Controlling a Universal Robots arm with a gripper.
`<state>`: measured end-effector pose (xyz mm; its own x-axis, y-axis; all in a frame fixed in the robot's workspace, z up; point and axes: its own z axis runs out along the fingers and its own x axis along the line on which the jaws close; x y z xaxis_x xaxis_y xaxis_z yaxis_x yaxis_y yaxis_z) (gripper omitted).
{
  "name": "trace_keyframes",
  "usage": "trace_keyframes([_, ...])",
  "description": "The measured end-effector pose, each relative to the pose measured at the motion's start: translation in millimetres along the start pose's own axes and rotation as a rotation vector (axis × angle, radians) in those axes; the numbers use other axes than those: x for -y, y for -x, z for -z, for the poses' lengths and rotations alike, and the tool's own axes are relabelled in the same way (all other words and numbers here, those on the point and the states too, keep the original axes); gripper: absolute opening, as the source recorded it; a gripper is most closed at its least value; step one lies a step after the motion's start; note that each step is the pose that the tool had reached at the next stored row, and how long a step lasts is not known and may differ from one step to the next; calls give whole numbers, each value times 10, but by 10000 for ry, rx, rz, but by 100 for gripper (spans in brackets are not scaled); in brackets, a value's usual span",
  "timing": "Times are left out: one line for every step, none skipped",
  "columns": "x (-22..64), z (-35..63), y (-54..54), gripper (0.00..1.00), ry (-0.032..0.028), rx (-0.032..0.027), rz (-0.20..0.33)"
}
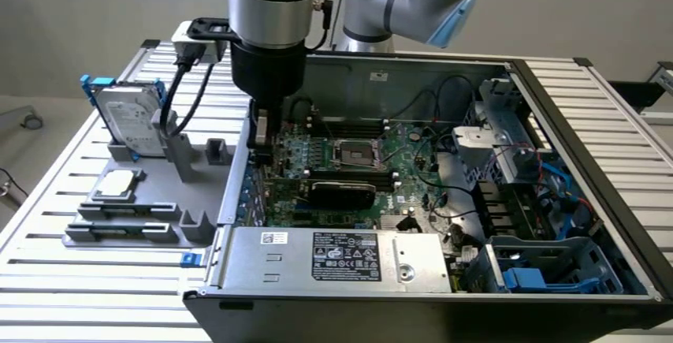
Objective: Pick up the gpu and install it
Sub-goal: 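Press down on the gpu until it lock into place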
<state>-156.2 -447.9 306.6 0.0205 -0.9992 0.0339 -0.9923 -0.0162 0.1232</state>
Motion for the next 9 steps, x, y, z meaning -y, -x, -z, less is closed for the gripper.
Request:
trace_keyframes([-3,26,0,11,17,-3,1])
trace_keyframes([-6,53,1,11,36,-7,2])
trace_keyframes([-9,78,1,11,54,-12,3])
trace_keyframes([-9,100,0,11,70,-21,3])
trace_keyframes([-5,107,0,11,75,-25,3])
trace_keyframes([1,107,0,11,75,-26,6])
trace_keyframes([7,108,-1,11,75,-27,17])
trace_keyframes([14,106,-1,11,75,-29,33])
trace_keyframes([20,101,-1,11,74,-33,55])
